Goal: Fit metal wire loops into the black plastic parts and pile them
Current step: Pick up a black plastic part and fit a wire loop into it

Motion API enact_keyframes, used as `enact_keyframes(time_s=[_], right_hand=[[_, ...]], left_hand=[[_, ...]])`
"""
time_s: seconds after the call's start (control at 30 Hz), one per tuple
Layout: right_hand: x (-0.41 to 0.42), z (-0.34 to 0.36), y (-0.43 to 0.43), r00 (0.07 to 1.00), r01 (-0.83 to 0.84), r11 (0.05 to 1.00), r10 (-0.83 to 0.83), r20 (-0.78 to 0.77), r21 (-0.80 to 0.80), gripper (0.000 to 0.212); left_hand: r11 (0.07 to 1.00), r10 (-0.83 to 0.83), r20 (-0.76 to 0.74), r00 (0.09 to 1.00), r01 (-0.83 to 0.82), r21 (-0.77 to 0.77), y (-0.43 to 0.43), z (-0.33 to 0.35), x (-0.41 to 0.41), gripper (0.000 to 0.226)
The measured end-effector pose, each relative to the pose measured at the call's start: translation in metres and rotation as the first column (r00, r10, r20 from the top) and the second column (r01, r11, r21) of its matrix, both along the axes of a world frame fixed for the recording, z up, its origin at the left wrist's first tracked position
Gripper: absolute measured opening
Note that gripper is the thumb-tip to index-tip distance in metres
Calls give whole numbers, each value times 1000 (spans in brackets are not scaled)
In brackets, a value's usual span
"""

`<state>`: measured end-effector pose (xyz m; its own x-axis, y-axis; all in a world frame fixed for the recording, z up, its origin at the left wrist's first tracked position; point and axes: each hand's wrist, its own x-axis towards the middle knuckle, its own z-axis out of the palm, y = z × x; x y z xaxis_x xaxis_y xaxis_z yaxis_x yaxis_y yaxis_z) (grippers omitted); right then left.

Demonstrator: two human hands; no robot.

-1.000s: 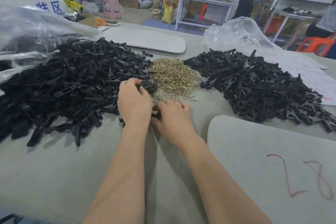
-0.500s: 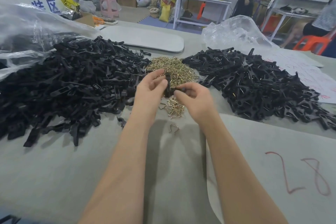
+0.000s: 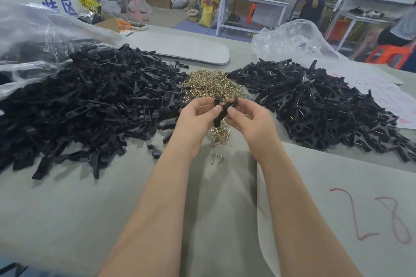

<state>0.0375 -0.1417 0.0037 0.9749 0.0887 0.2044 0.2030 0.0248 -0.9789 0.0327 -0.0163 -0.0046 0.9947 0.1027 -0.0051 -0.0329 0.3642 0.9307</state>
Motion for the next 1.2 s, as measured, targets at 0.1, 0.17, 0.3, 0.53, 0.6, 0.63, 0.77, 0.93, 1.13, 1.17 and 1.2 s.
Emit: enact_keyframes(time_s=[0.1, 0.17, 0.3, 0.53, 0.6, 0.63, 0.77, 0.93, 1.13, 1.17, 1.2], right_hand=[[1, -1, 2, 997, 62, 994, -59, 42, -84, 17], [2, -1, 3, 996, 81, 991, -76, 45, -107, 16], [1, -3, 8, 992, 85, 973, -64, 104, -213, 17], [3, -7, 11, 983, 139, 948, -98, 154, -287, 27], [3, -8, 10, 980, 157, 943, -111, 167, -294, 28], [4, -8, 9, 978, 168, 943, -123, 168, -287, 28], [5, -8, 6, 981, 173, 956, -144, 133, -236, 31], [2, -5, 5, 986, 150, 980, -137, 99, -134, 24], [0, -2, 6, 979, 165, 974, -143, 142, -158, 19], [-1, -2, 6, 979, 165, 973, -142, 147, -159, 19], [-1, -2, 6, 979, 164, 974, -140, 151, -158, 19]], left_hand=[[993, 72, -38, 997, -68, 99, 1, -2, 0, 13], [951, 167, -29, 986, -153, 267, 1, -4, 1, 14], [922, 218, 26, 976, -214, 322, -3, -4, -2, 20], [964, 120, 87, 989, -137, 229, -4, -1, 0, 16], [971, 103, 75, 992, -116, 207, -4, -2, 0, 16], [978, 97, 60, 993, -106, 180, -4, -2, 0, 16], [991, 89, 10, 996, -90, 103, -3, -2, 2, 21], [989, 104, 27, 994, -106, 99, -3, -2, 2, 27], [982, 86, 78, 993, -98, 161, -4, -1, 0, 27], [980, 82, 90, 993, -97, 175, -4, 0, 0, 28], [978, 79, 97, 992, -96, 184, -4, 0, -1, 28]])
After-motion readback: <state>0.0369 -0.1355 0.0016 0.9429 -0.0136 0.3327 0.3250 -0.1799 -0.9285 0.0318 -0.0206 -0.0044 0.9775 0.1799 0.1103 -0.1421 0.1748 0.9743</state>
